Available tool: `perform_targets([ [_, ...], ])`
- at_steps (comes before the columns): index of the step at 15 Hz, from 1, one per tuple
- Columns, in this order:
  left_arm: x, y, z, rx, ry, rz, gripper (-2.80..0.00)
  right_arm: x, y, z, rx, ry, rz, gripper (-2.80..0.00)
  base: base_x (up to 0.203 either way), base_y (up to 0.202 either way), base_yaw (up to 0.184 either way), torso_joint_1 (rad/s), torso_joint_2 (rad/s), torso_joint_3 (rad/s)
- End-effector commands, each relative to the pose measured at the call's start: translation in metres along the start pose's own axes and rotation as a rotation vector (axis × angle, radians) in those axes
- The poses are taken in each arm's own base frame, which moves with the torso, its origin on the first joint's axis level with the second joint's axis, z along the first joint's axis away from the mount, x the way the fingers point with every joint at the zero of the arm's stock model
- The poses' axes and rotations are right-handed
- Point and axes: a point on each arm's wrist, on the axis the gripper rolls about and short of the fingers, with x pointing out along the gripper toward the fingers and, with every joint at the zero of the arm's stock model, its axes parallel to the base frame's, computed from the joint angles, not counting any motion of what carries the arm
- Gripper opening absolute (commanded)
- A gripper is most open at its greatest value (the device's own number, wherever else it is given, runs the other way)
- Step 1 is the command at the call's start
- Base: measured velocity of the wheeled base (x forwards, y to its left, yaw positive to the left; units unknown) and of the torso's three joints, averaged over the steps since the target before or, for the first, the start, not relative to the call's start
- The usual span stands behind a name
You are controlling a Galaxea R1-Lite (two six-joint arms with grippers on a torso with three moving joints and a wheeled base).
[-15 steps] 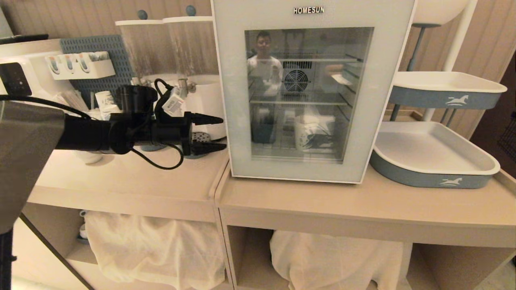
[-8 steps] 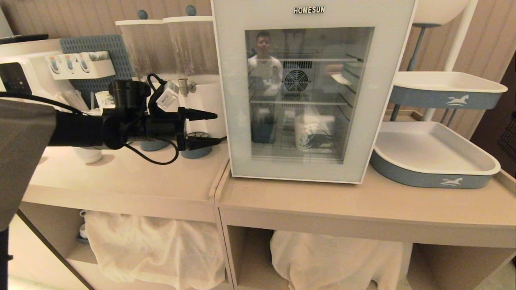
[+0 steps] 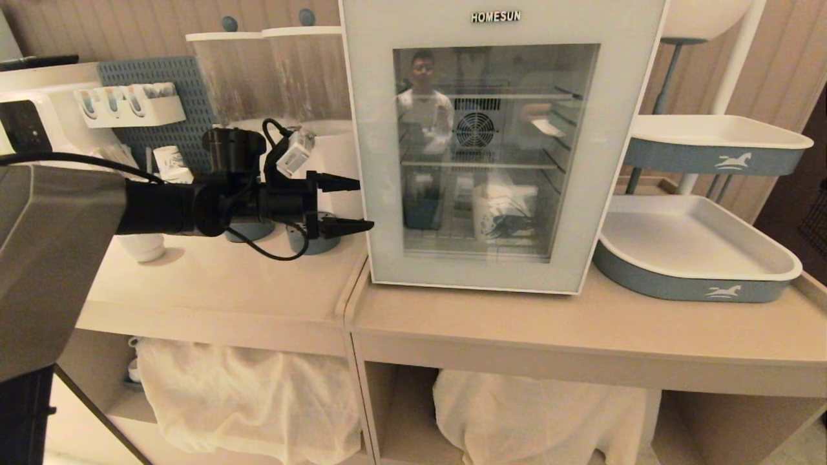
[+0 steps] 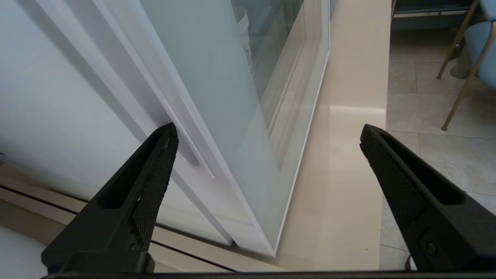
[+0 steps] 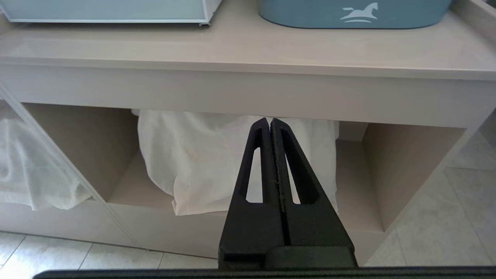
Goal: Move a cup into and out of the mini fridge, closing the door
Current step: Open the freezer door
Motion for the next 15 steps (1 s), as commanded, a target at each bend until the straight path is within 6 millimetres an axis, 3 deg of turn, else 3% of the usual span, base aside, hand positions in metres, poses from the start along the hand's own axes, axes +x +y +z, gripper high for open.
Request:
perform_targets([
  [1,0.002,0.001,-0.005,-0.005,-0.001,-0.006,0.00,0.000,0.000,0.000,0.001,0.000,0.000,-2.80,0.000,0.000,0.000,0.000,0.00,0.000],
  [5,0.005,-0.005,-0.006,-0.050,-0.007,-0.036,0.00,0.000,0.000,0.000,0.000,0.000,0.000,-2.80,0.000,0.000,0.000,0.000,0.00,0.000],
  [8,0.000,-0.015,0.005,-0.152,-0.072,-0.161,0.00,0.000,0.000,0.000,0.000,-0.001,0.000,-2.80,0.000,0.000,0.000,0.000,0.00,0.000],
  [15,-0.002,-0.036,0.026,-0.213,-0.107,-0.259,0.00,0.000,0.000,0.000,0.000,-0.001,0.000,-2.80,0.000,0.000,0.000,0.000,0.00,0.000],
])
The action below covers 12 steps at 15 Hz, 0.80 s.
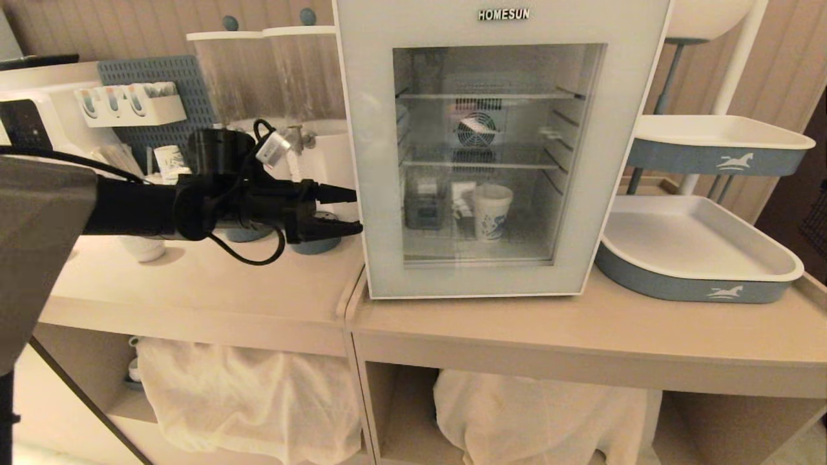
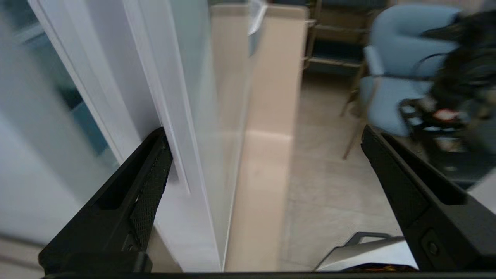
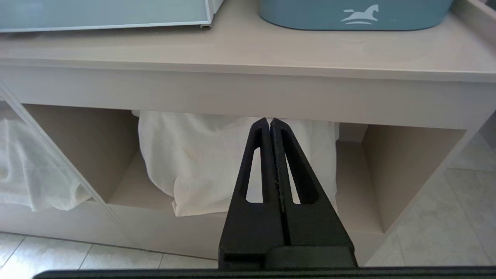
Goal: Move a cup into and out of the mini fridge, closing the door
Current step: Open the freezer door
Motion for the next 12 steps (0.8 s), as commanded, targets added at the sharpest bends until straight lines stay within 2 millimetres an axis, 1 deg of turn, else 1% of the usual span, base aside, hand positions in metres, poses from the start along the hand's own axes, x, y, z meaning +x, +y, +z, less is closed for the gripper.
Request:
perform_targets([
  [1,0.004,-0.016,0.009,0.006,-0.012,-0.044,0.00,0.000,0.000,0.000,-0.002,0.000,0.001,-2.80,0.000,0.000,0.000,0.000,0.00,0.000],
  [2,0.008,-0.021,0.011,0.003,-0.014,-0.062,0.00,0.000,0.000,0.000,-0.001,0.000,0.001,-2.80,0.000,0.000,0.000,0.000,0.00,0.000],
  [5,0.020,-0.054,0.021,-0.012,-0.012,-0.115,0.00,0.000,0.000,0.000,-0.001,0.000,0.001,-2.80,0.000,0.000,0.000,0.000,0.00,0.000],
  [8,0.031,-0.100,0.037,-0.003,-0.013,-0.176,0.00,0.000,0.000,0.000,-0.001,0.000,0.001,-2.80,0.000,0.000,0.000,0.000,0.00,0.000],
  [9,0.034,-0.115,0.040,-0.001,-0.012,-0.194,0.00,0.000,0.000,0.000,-0.001,0.000,0.001,-2.80,0.000,0.000,0.000,0.000,0.00,0.000],
  [10,0.037,-0.124,0.041,-0.006,-0.010,-0.209,0.00,0.000,0.000,0.000,-0.001,0.000,0.001,-2.80,0.000,0.000,0.000,0.000,0.00,0.000],
  [11,0.038,-0.138,0.045,0.000,-0.009,-0.222,0.00,0.000,0.000,0.000,-0.001,0.000,0.003,-2.80,0.000,0.000,0.000,0.000,0.00,0.000],
  [12,0.040,-0.156,0.047,0.000,-0.005,-0.239,0.00,0.000,0.000,0.000,-0.001,0.000,0.003,-2.80,0.000,0.000,0.000,0.000,0.00,0.000],
])
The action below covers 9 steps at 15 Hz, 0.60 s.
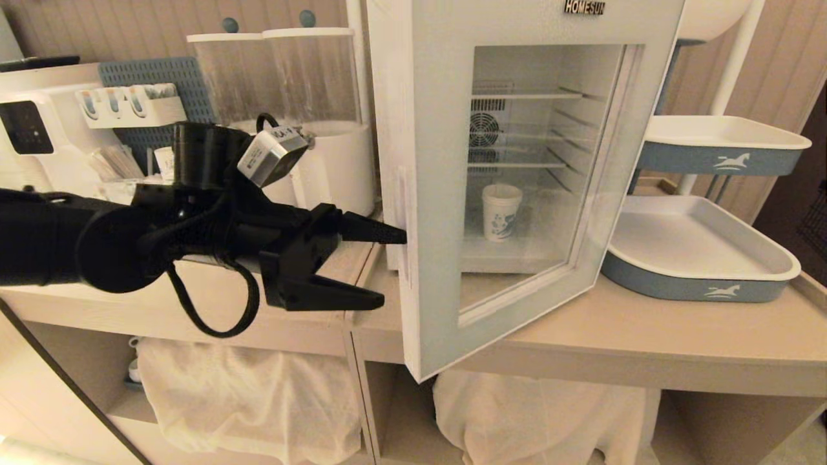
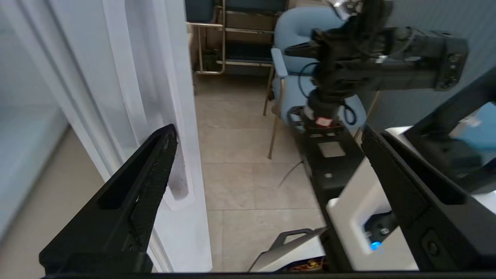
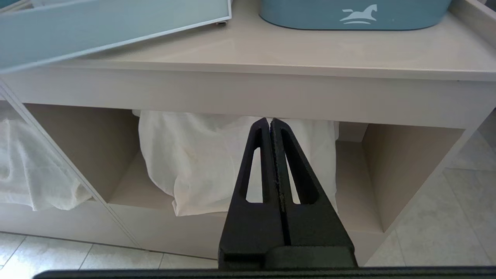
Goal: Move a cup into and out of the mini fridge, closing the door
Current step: Open the freezer door
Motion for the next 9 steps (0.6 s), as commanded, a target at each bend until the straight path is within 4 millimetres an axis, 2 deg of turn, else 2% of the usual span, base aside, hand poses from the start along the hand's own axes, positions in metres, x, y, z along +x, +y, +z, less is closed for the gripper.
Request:
perform_targets([
  [1,0.011,-0.041,0.015,0.041,0.001,-0.041,0.00,0.000,0.000,0.000,-0.001,0.001,0.000,-2.80,0.000,0.000,0.000,0.000,0.00,0.000],
  [4,0.036,-0.072,0.017,0.048,0.020,-0.103,0.00,0.000,0.000,0.000,-0.001,0.001,0.000,-2.80,0.000,0.000,0.000,0.000,0.00,0.000],
  [8,0.072,-0.097,0.014,0.033,0.059,-0.172,0.00,0.000,0.000,0.000,-0.001,0.001,0.000,-2.80,0.000,0.000,0.000,0.000,0.00,0.000],
  [9,0.075,-0.100,0.013,0.020,0.064,-0.179,0.00,0.000,0.000,0.000,-0.001,0.001,0.000,-2.80,0.000,0.000,0.000,0.000,0.00,0.000],
])
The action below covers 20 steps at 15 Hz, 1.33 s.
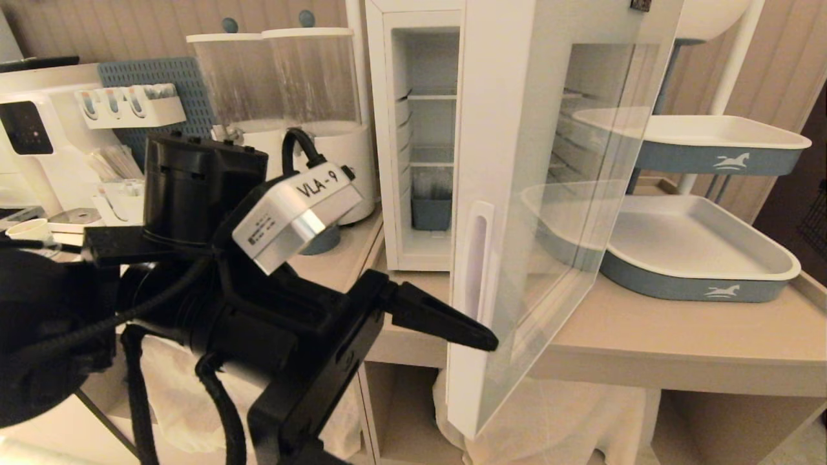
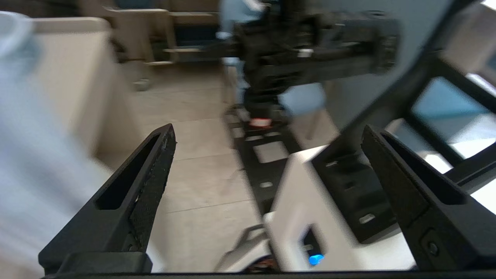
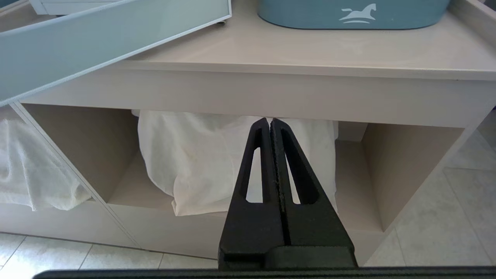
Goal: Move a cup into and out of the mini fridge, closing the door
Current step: Open the freezer door
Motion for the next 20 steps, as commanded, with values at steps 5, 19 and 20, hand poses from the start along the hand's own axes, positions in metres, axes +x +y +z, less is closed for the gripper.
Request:
perform_targets([
  [5,0.034,-0.025,0.000,-0.020,0.018,-0.130,0.00,0.000,0.000,0.000,-0.001,0.001,0.001,-2.80,0.000,0.000,0.000,0.000,0.00,0.000],
  [19,-0.043,-0.040,-0.007,-0.034,-0.009,0.214,0.00,0.000,0.000,0.000,-0.002,0.001,0.001,-2.80,0.000,0.000,0.000,0.000,0.00,0.000],
  [20,-0.052,-0.033,-0.008,-0.040,-0.015,0.248,0.00,0.000,0.000,0.000,-0.002,0.001,0.001,-2.80,0.000,0.000,0.000,0.000,0.00,0.000],
])
